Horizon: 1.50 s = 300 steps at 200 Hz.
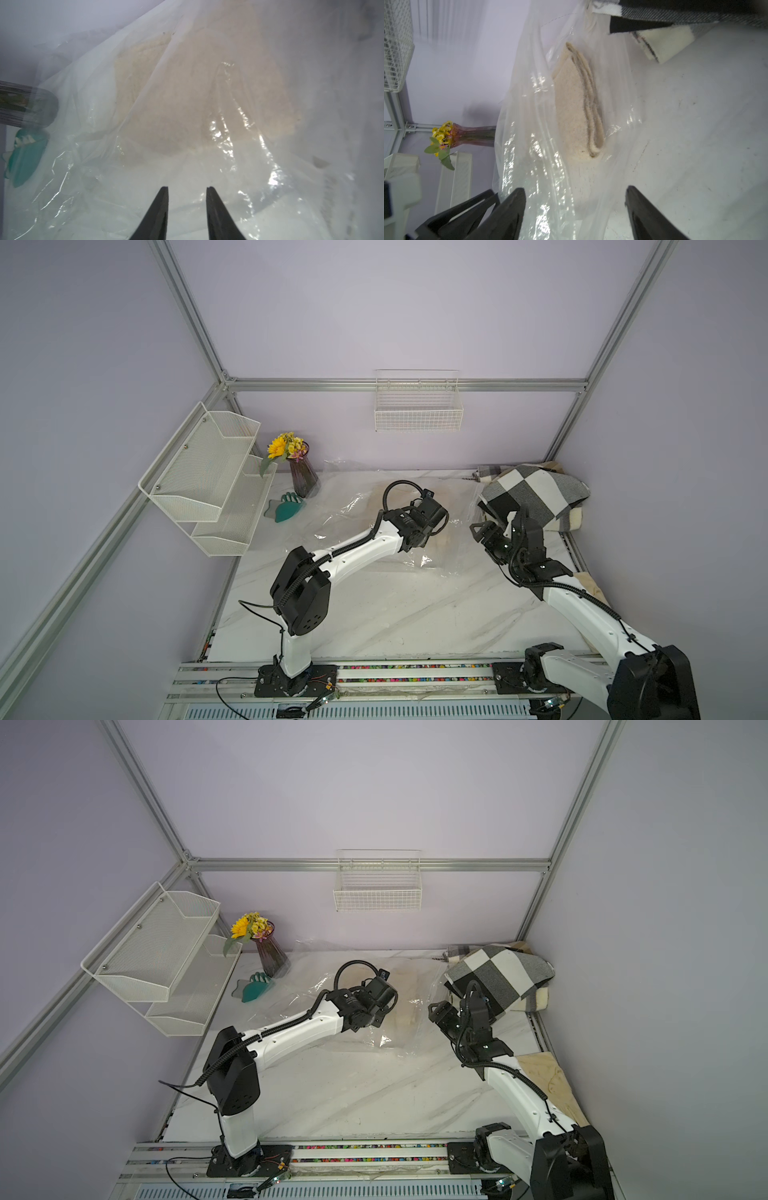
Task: Take the scarf out of the vacuum bag
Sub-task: Open the vacuum bag at the center of the board.
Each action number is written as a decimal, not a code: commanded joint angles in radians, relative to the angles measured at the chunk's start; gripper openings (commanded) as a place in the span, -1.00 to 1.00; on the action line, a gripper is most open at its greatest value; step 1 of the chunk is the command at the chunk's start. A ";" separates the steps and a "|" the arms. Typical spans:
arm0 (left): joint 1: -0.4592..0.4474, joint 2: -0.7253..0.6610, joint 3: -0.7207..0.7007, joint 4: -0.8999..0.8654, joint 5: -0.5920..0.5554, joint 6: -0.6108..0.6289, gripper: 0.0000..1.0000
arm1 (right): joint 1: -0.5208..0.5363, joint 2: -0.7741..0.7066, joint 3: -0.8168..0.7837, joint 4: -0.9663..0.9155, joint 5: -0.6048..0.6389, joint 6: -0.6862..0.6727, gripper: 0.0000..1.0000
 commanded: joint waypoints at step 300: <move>-0.271 0.168 0.301 -0.016 -0.105 -0.006 0.99 | -0.090 0.471 0.538 -0.154 -0.541 -0.229 -0.15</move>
